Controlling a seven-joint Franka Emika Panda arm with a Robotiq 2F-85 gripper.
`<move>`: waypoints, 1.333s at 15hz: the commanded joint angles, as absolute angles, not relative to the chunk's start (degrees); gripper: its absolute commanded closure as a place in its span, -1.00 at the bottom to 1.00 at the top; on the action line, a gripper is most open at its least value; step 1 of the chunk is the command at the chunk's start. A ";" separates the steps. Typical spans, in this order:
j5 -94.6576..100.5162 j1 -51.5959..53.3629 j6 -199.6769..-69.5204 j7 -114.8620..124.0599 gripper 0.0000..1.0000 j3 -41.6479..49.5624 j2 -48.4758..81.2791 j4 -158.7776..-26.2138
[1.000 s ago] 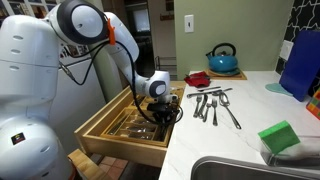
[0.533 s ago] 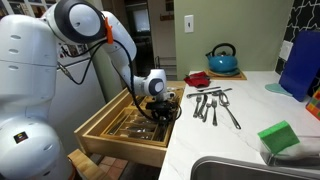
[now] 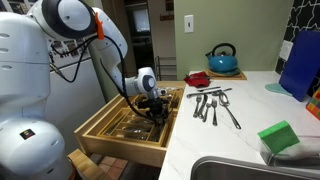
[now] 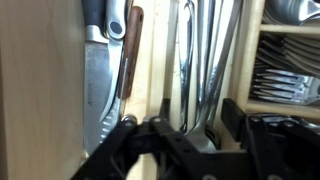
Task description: Pick up the spoon at the edge of the counter top and place it in the front right compartment of the opened drawer
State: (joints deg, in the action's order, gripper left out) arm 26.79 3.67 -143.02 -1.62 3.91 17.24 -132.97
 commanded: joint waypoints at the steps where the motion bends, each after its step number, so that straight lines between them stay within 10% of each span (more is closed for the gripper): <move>1: 30.99 5.97 -136.49 0.35 -0.65 3.40 6.78 -137.63; 3: 29.66 4.98 -133.68 -2.23 0.32 2.15 4.19 -137.43; 11: 24.89 3.60 -129.38 -7.87 0.91 0.18 -6.56 -140.57; 12: 23.41 3.86 -128.90 -9.21 0.37 -0.15 -8.51 -141.44; 14: 20.73 4.36 -126.54 -9.05 0.34 -1.00 -12.38 -142.76; 20: 12.97 5.58 -114.72 -8.10 -0.57 -3.02 -24.22 -145.02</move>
